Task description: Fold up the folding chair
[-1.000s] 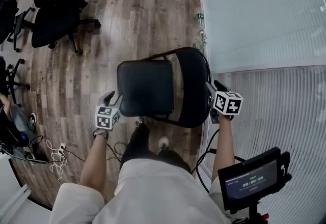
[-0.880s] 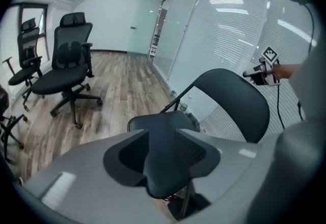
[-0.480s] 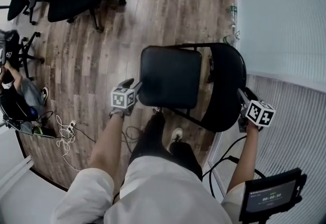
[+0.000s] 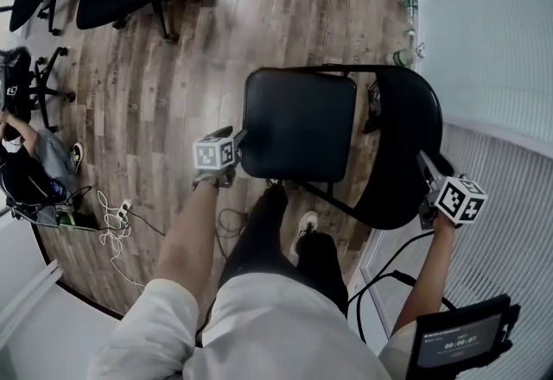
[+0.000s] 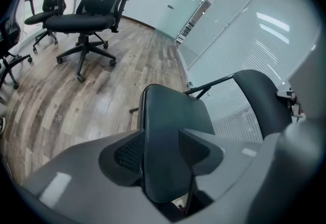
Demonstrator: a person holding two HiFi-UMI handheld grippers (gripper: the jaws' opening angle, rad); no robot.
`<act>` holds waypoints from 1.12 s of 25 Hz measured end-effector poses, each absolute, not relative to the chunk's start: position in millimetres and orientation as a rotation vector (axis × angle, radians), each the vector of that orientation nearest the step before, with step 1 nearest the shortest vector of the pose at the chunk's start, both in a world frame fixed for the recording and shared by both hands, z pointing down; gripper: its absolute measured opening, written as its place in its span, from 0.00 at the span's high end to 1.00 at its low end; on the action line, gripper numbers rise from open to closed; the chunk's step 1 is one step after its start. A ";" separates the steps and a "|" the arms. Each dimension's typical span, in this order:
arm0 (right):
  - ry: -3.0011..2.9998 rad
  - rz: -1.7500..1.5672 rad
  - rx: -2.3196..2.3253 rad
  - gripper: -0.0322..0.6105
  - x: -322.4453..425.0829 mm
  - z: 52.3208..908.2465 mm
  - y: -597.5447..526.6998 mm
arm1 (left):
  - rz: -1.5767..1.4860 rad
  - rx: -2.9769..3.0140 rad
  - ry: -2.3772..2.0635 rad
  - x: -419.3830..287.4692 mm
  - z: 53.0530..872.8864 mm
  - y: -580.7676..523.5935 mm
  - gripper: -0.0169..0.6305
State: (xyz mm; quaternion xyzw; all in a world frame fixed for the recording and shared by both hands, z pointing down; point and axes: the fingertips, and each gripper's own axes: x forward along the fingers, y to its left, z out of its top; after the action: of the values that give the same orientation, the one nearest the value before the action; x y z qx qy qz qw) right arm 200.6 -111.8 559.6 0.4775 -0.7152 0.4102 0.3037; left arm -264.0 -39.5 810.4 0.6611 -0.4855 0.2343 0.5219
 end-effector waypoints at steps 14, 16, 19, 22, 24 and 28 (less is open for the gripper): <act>-1.928 1.005 1.210 0.68 198.4 552.0 -105.7 | 0.593 1.530 -1.026 -259.4 885.3 -36.5 0.54; -1.939 1.009 1.213 0.68 199.9 552.0 -104.4 | 0.567 1.544 -1.006 -256.0 890.6 -34.3 0.51; -1.947 1.022 1.206 0.68 198.2 552.1 -102.9 | 0.534 1.572 -0.974 -253.8 895.2 -29.9 0.48; -1.945 1.041 1.214 0.69 196.1 544.1 -102.7 | 0.488 1.590 -0.927 -247.8 895.9 -30.0 0.46; -1.951 1.063 1.218 0.72 193.3 538.2 -103.6 | 0.450 1.600 -0.889 -242.3 894.8 -31.8 0.45; -1.937 1.155 1.175 0.74 182.4 534.1 -100.5 | 0.394 1.612 -0.829 -240.2 892.8 -36.6 0.44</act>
State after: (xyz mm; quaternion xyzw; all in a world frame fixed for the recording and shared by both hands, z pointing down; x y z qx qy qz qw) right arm 182.4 -100.5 534.1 0.4417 -0.7277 0.4340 0.2949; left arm -240.2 -36.6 892.8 0.6952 -0.3576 0.1700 0.5999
